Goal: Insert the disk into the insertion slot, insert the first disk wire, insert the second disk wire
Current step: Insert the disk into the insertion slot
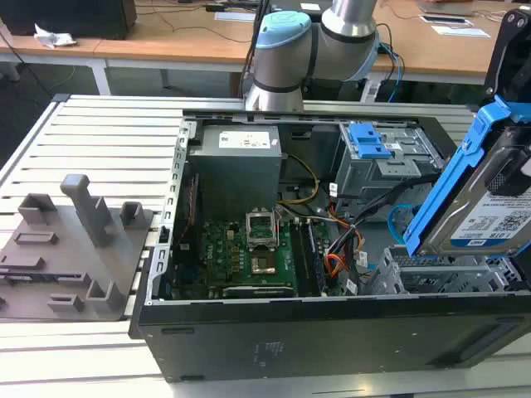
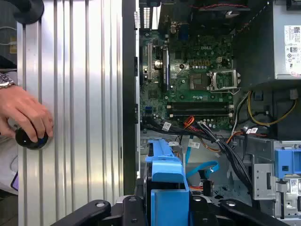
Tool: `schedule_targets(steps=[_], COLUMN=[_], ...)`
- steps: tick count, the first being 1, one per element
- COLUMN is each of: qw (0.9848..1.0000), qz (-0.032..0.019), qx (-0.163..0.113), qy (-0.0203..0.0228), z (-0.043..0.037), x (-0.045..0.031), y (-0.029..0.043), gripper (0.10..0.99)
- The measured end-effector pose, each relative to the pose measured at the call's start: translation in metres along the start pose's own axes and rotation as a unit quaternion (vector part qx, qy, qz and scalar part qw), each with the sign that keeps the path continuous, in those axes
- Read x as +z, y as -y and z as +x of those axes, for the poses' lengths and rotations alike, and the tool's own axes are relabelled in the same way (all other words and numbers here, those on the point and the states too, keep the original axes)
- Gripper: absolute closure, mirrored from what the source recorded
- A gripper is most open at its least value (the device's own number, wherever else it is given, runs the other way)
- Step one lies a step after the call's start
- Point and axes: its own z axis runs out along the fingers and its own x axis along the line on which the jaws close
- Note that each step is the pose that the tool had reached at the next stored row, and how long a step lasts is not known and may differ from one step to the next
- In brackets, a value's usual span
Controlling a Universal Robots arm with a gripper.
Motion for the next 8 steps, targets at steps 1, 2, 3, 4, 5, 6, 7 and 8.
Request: schedule_targets(steps=[1, 2, 3, 4, 5, 6, 7, 8], qw=[1.0, 1.0, 1.0, 1.0, 1.0, 1.0, 1.0, 1.0], qz=[0.0, 0.0, 0.0, 0.0, 0.0, 0.0, 0.0, 0.0], qx=[0.0, 0.0, 0.0, 0.0, 0.0, 0.0, 0.0, 0.0], qy=[-0.0001, 0.0, 0.0, 0.0, 0.0, 0.0, 0.0, -0.0001], z=[0.0, 0.0, 0.0, 0.0, 0.0, 0.0, 0.0, 0.0], x=[0.0003, 0.0007, 0.0012, 0.0023, 0.0031, 0.0034, 0.0038, 0.0044], y=[0.0, 0.0, 0.0, 0.0001, 0.0001, 0.0001, 0.0001, 0.0001], gripper=[0.725, 0.725, 0.725, 0.725, 0.725, 0.725, 0.725, 0.725])
